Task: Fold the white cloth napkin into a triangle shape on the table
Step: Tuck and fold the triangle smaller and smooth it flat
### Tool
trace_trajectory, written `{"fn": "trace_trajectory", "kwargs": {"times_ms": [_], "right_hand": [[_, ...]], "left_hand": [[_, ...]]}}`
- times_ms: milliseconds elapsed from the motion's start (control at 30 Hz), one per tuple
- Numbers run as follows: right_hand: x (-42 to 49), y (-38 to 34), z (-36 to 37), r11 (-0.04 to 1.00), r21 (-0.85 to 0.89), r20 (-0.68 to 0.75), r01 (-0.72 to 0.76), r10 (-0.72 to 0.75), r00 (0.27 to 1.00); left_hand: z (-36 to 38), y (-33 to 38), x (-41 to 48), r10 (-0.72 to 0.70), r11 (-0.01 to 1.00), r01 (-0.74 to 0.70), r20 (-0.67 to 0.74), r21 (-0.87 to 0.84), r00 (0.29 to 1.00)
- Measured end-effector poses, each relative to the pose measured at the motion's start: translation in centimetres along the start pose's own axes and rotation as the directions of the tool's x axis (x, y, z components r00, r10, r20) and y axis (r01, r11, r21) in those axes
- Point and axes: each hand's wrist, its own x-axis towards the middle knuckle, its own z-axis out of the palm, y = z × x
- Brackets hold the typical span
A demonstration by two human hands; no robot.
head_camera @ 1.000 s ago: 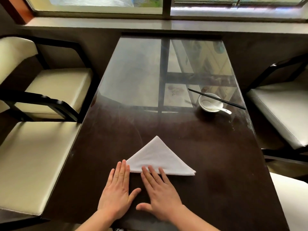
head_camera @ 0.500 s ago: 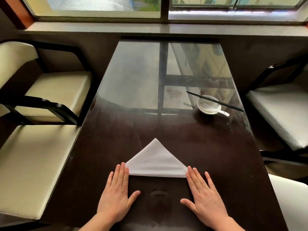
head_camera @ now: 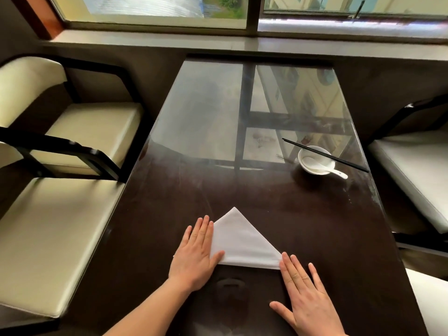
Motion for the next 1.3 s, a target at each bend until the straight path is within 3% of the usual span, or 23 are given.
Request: {"fn": "trace_trajectory", "kwargs": {"times_ms": [200, 333, 467, 667, 767, 1033, 1167, 1300], "right_hand": [[0.3, -0.1, -0.5, 0.999, 0.027, 0.052, -0.018, 0.017, 0.999], [2.5, -1.6, -3.0, 0.997, 0.077, -0.052, 0.008, -0.004, 0.999], [10.1, -6.8, -4.8, 0.987, 0.081, -0.057, 0.141, -0.136, 0.989], [17.2, -11.0, -3.1, 0.949, 0.055, 0.094, 0.312, -0.315, 0.944], [18.0, -9.2, -2.4, 0.970, -0.005, 0.089, 0.243, -0.242, 0.966], [19.3, -7.3, -3.1, 0.997, 0.076, 0.096, -0.032, 0.024, 0.995], [17.8, -7.1, -3.6, 0.998, 0.057, 0.002, 0.004, -0.004, 1.000], [16.2, -7.0, -2.4, 0.997, 0.038, 0.049, 0.068, -0.069, 0.996]], "left_hand": [[1.5, -3.0, -3.7, -0.082, 0.996, 0.082, 0.016, 0.023, 0.996], [1.6, -2.9, -3.6, -0.078, 0.996, 0.077, 0.005, 0.038, 0.997], [1.9, -3.1, -3.6, -0.059, 0.998, 0.060, -0.014, 0.029, 0.998], [2.1, -3.1, -3.6, -0.048, 0.999, 0.049, -0.030, 0.022, 0.998], [2.1, -3.2, -3.5, -0.044, 0.999, 0.045, -0.043, 0.021, 0.998], [1.9, -3.1, -3.4, -0.042, 0.999, 0.043, -0.080, 0.003, 0.996], [1.7, -3.1, -3.5, -0.056, 0.998, 0.056, -0.068, -0.008, 0.996], [1.7, -2.8, -3.4, -0.056, 0.998, 0.056, -0.049, 0.000, 0.997]]}}
